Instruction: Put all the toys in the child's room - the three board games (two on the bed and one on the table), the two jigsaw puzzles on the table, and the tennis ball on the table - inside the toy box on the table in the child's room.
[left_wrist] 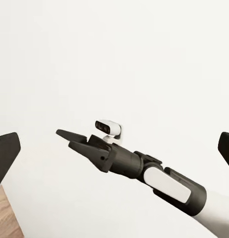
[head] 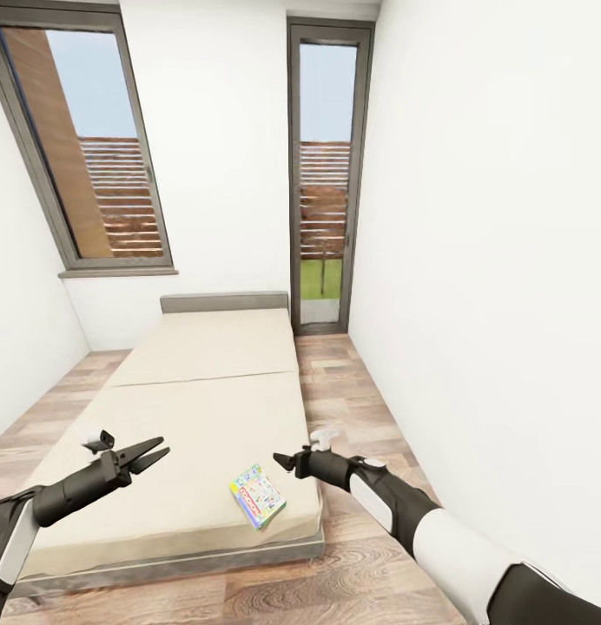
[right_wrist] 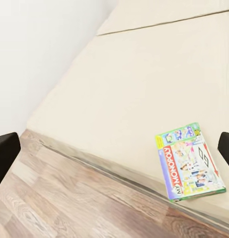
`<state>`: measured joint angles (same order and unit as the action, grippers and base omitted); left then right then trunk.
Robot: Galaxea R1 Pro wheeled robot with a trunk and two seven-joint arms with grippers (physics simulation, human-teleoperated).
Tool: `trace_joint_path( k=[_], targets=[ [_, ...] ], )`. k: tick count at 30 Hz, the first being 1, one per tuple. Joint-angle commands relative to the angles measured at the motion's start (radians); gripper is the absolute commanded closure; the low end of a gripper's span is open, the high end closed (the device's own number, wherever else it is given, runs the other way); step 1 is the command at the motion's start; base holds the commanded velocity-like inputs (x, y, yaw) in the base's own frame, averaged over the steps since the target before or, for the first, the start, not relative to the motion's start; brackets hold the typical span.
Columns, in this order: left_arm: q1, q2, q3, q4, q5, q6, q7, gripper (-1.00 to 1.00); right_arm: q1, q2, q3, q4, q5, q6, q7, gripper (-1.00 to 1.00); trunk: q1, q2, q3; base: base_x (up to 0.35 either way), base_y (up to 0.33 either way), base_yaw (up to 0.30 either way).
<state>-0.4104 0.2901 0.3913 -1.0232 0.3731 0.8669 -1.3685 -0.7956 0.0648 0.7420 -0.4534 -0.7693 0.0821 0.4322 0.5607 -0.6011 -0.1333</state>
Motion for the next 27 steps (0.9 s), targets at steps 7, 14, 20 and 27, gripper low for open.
trace_joint_path(
  k=[7, 14, 20, 27],
  targets=[
    [-0.001, 0.000, 0.000, 0.010, 0.000, 0.008, 0.001, -1.00, -0.002, -0.017, -0.016, -0.006, -0.018, 0.003, 0.003, -1.00, 0.027, -0.051, -0.024, 0.000, 0.000, 0.000],
    [-0.001, -0.003, -0.001, 0.017, 0.001, 0.006, 0.054, -1.00, -0.001, -0.028, -0.056, -0.016, -0.039, 0.003, 0.008, -1.00, 0.054, -0.100, -0.046, 0.000, 0.000, 0.000],
    [-0.001, -0.003, -0.003, 0.090, 0.001, -0.042, 0.099, -1.00, 0.000, -0.046, -0.076, -0.089, -0.042, 0.016, 0.026, -1.00, 0.077, -0.142, -0.065, 0.000, 0.000, 0.000],
    [-0.001, -0.002, -0.006, 0.213, 0.000, -0.131, 0.110, -1.00, 0.034, -0.084, -0.081, -0.245, -0.045, 0.081, 0.031, -1.00, 0.104, -0.191, -0.086, 0.000, 0.000, 0.000]
  ],
)
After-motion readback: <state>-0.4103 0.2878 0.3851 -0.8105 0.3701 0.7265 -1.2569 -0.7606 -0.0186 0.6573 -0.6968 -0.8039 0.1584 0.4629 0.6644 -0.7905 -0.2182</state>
